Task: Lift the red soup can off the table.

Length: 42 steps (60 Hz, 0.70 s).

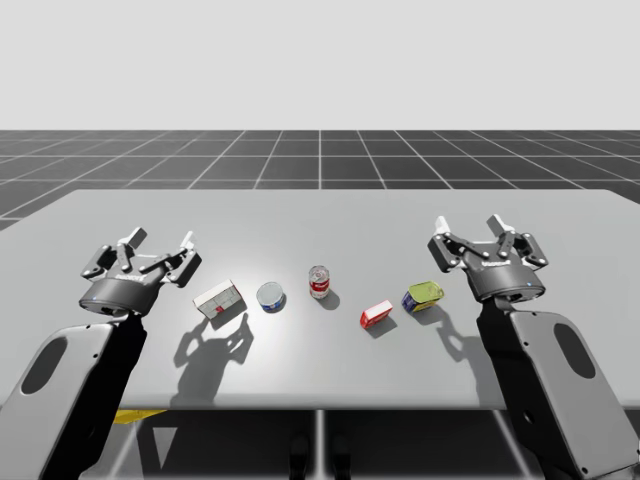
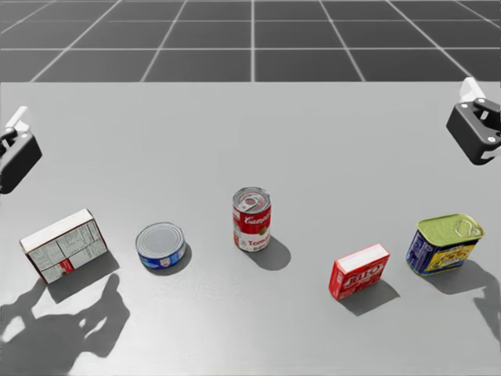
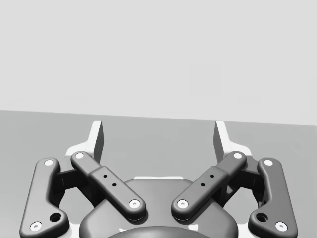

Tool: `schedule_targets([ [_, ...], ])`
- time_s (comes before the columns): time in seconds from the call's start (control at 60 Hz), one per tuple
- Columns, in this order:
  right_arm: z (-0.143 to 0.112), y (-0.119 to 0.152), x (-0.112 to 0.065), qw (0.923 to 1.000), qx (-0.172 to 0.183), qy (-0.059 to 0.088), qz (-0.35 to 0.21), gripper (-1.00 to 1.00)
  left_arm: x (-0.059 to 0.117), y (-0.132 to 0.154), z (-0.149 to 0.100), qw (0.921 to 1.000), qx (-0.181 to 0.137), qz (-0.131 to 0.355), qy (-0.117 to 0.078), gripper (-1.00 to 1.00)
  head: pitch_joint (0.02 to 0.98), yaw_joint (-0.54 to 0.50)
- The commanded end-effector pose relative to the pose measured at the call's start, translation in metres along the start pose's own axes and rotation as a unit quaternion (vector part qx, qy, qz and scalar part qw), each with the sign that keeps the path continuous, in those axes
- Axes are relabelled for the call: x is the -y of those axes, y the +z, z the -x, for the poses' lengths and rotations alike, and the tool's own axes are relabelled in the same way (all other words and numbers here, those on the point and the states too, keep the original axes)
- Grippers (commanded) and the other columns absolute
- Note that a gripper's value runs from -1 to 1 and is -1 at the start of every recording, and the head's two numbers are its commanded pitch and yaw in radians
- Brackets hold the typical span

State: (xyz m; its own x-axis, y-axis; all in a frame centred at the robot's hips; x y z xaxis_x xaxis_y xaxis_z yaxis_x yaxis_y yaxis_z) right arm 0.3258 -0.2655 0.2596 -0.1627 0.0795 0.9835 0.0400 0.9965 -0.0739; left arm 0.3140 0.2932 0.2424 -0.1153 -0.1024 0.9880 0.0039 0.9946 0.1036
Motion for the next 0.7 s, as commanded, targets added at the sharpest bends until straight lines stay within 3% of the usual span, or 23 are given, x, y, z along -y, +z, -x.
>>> schedule_targets([
  [0.017, 0.0, 0.0, 0.001, 1.0, 0.0, 0.001, 0.002, -1.0, -0.001, -0.001, 0.0, 1.0, 0.001, 0.001, -0.001, -1.0, 0.742, 0.01],
  [0.15, 0.0, -0.001, 0.002, 1.0, 0.001, 0.001, 0.004, -1.0, -0.001, -0.001, -0.002, 1.0, 0.004, 0.003, 0.002, -1.0, 0.738, 0.01],
  [0.267, -0.001, -0.001, 0.002, 1.0, 0.002, 0.002, 0.005, -1.0, 0.008, 0.006, -0.01, 0.9995, 0.009, 0.016, 0.025, -1.0, 0.731, 0.02],
  [0.483, 0.001, -0.003, 0.003, 1.0, 0.002, 0.004, 0.007, -1.0, 0.04, 0.038, -0.035, 0.9989, 0.021, 0.041, 0.002, -1.0, 0.724, 0.02],
  [0.7, 0.001, -0.004, 0.005, 0.9999, 0.003, 0.004, 0.011, -1.0, 0.068, 0.077, -0.052, 0.9922, -0.014, 0.119, 0.035, -1.0, 0.729, 0.02],
])
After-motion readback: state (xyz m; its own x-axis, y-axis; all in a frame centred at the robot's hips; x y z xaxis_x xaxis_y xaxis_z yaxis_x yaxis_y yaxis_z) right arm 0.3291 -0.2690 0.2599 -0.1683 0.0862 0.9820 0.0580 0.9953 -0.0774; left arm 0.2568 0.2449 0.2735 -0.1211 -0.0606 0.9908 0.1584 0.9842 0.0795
